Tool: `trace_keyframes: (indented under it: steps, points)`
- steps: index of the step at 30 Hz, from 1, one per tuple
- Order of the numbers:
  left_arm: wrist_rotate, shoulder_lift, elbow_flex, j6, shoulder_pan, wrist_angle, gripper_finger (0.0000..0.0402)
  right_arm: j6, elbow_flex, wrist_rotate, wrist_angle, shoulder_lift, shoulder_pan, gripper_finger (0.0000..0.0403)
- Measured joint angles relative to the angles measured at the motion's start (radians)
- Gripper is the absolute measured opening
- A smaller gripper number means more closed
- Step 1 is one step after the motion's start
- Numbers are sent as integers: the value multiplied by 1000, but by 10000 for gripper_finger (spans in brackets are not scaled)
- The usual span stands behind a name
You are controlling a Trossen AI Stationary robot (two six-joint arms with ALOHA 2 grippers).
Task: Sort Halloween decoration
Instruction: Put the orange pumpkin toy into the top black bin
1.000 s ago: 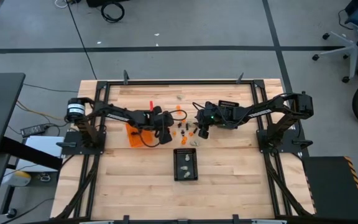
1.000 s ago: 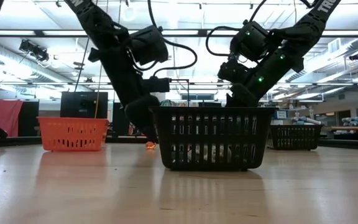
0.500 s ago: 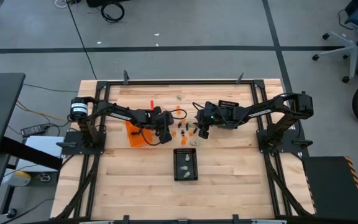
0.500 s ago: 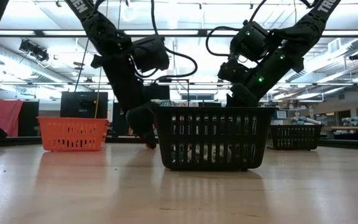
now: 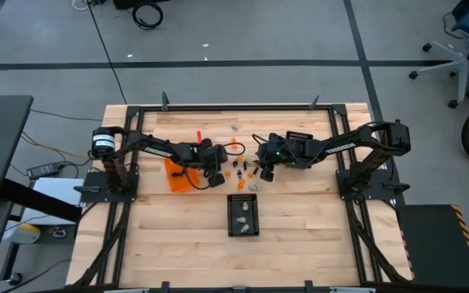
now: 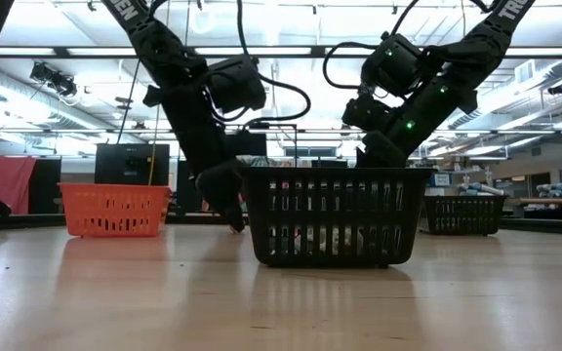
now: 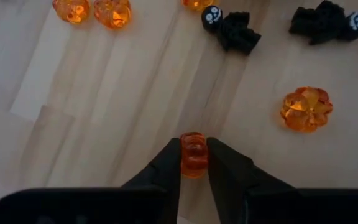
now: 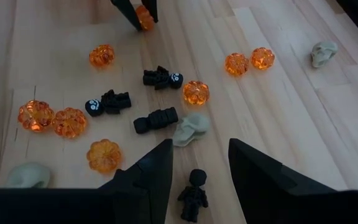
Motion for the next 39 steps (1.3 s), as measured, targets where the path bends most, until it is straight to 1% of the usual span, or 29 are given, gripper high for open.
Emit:
trace_keyframes:
  steps: [7,13,16,19,21,25,30,32,34,39]
  points:
    - [7,-10,51,10,-1,-100,72,0,0,0,-3,0,0,160]
    - [17,-10,57,10,-5,-90,72,-1,0,0,-7,0,0,160]
    - [17,-10,57,14,-6,-59,72,-1,0,0,-26,-13,1,160]
    - [16,-10,57,33,-6,15,72,1,0,7,-55,-66,4,160]
    - [17,-10,57,42,-6,80,72,2,0,33,-89,-108,8,160]
    - [34,-7,57,62,-6,220,72,18,1,119,-183,-196,18,160]
    - [60,4,57,62,-6,348,72,66,0,250,-399,-332,17,160]
    - [74,4,60,61,-6,377,72,92,-1,282,-460,-382,10,160]
    - [79,21,90,61,-6,384,72,111,-10,308,-498,-432,3,160]
    - [91,69,165,66,-7,393,72,125,-44,334,-519,-539,-15,160]
